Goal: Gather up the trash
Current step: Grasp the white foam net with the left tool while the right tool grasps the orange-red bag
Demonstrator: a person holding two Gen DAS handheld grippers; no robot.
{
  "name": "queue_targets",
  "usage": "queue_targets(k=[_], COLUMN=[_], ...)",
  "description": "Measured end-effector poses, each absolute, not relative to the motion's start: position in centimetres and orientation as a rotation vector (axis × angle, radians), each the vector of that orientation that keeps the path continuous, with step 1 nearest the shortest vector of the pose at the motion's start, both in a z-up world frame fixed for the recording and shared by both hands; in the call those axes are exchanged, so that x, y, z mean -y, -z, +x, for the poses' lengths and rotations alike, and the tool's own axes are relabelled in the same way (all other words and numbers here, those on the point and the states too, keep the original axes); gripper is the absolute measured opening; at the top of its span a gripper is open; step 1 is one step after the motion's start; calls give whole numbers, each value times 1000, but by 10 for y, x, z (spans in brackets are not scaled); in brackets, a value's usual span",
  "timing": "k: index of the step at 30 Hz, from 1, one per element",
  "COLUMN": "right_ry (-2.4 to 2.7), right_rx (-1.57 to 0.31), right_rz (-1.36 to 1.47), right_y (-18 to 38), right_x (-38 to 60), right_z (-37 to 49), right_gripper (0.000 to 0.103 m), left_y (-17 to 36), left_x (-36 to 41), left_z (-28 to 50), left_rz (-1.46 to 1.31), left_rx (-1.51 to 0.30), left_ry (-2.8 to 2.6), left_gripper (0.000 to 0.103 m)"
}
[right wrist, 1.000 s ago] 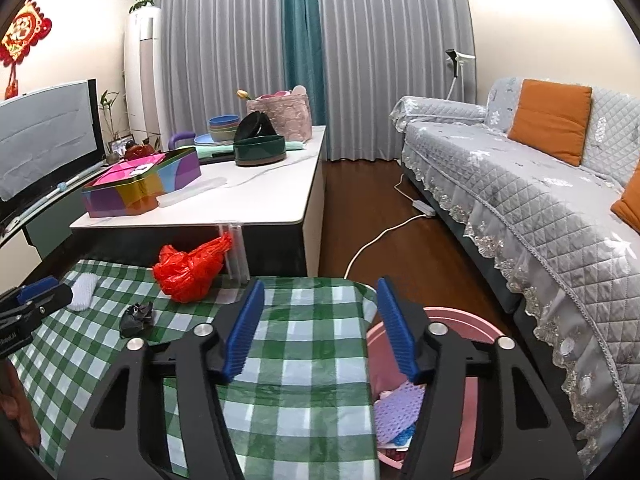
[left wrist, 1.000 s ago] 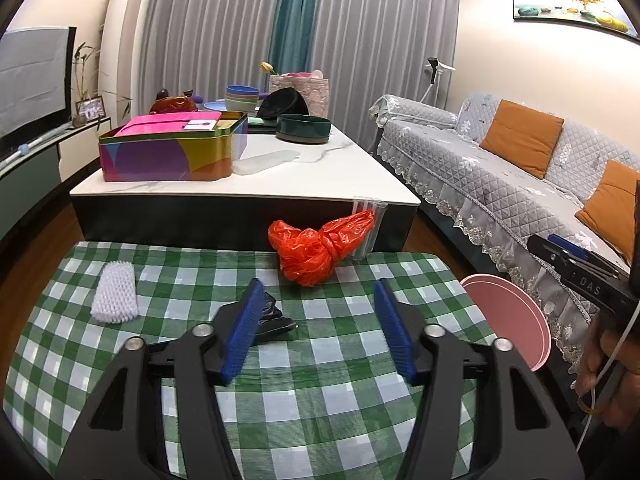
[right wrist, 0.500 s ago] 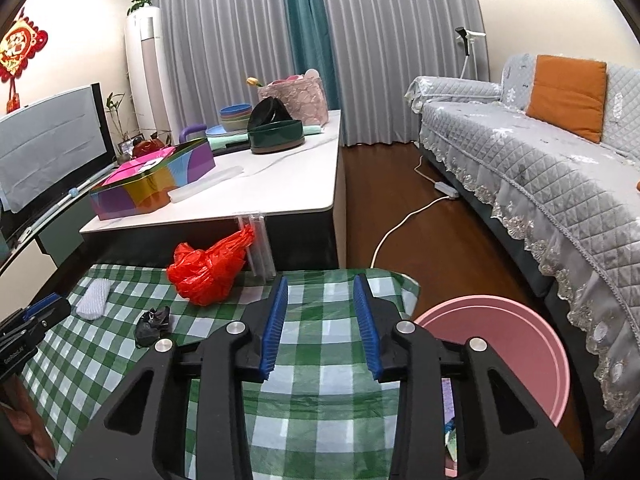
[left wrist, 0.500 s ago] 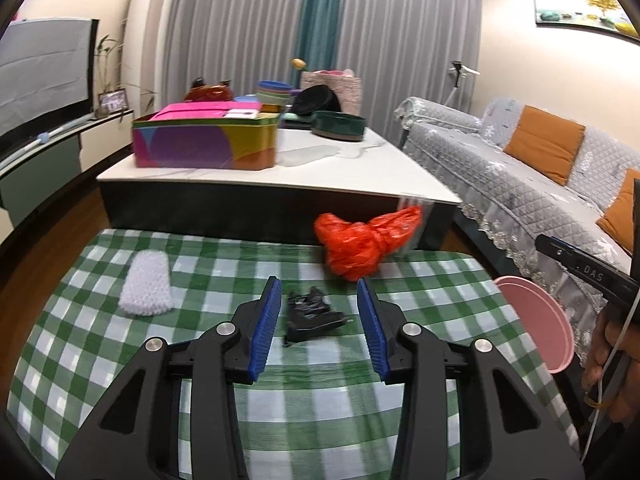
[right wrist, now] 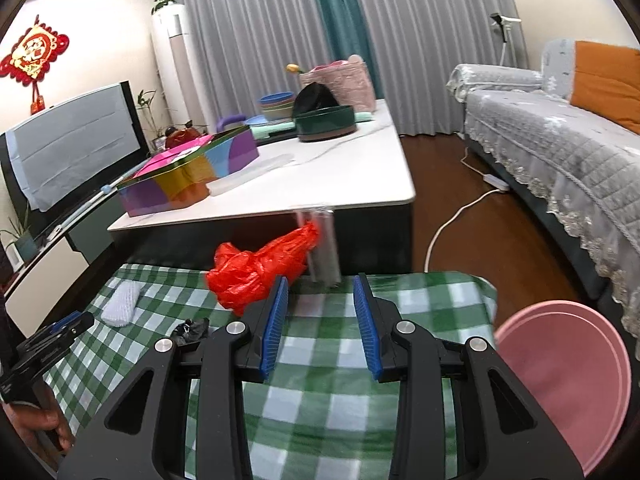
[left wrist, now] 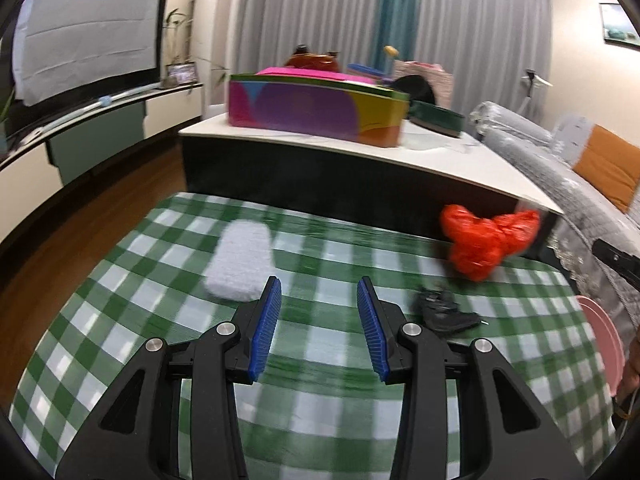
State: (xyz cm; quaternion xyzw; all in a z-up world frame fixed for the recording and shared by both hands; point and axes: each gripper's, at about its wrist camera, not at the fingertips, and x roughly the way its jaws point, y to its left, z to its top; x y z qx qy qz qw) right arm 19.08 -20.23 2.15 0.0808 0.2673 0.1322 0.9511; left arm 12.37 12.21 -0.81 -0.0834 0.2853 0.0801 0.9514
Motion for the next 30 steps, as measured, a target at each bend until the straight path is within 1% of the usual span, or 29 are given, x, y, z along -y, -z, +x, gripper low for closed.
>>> queue_targets(k=[5, 7, 9, 10, 11, 13, 16, 22, 23, 24, 25, 27, 28, 30], right_ry=[-303, -317, -331, -332, -328, -325, -330, -362, -374, -380, -391, -416, -422, -438], right_rx=[-548, -551, -551, -552, -555, -565, -587, -649, -657, -662, -669, -677, -674, -658], right_rz=[191, 200, 215, 217, 218, 228, 254, 261, 265, 266, 266, 266, 267, 267], right_y=[-17, -15, -13, -13, -11, -9, -5, 10, 12, 14, 15, 15, 14, 8], right_x=[192, 187, 183, 182, 180, 178, 175, 165, 164, 164, 163, 161, 161, 161], right_z=[209, 218, 227, 230, 236, 245, 260, 279, 280, 279, 280, 279, 278, 274], right_gripper=[36, 41, 48, 49, 52, 56, 58, 58, 54, 45, 39, 17, 12, 7], left_y=[15, 20, 24, 26, 28, 32, 37, 52, 54, 55, 56, 55, 54, 49], left_x=[-143, -153, -161, -163, -167, -171, -180, -191, -190, -189, -189, -187, -186, -182], left_z=[142, 154, 164, 168, 173, 182, 195, 215, 217, 218, 219, 218, 218, 216], left_rz=[-174, -181, -189, -189, -189, -176, -165, -240, -235, -233, -231, -233, -231, -225], left_rx=[-585, -604, -624, -629, -638, -655, -680, -766, -782, -788, -792, -788, -788, -777], left_ry=[-219, -239, -249, -254, -259, -262, -277, -264, -258, -254, -253, -241, -237, -227], left_gripper=[39, 41, 48, 54, 58, 61, 62, 62, 55, 49, 41, 28, 21, 15])
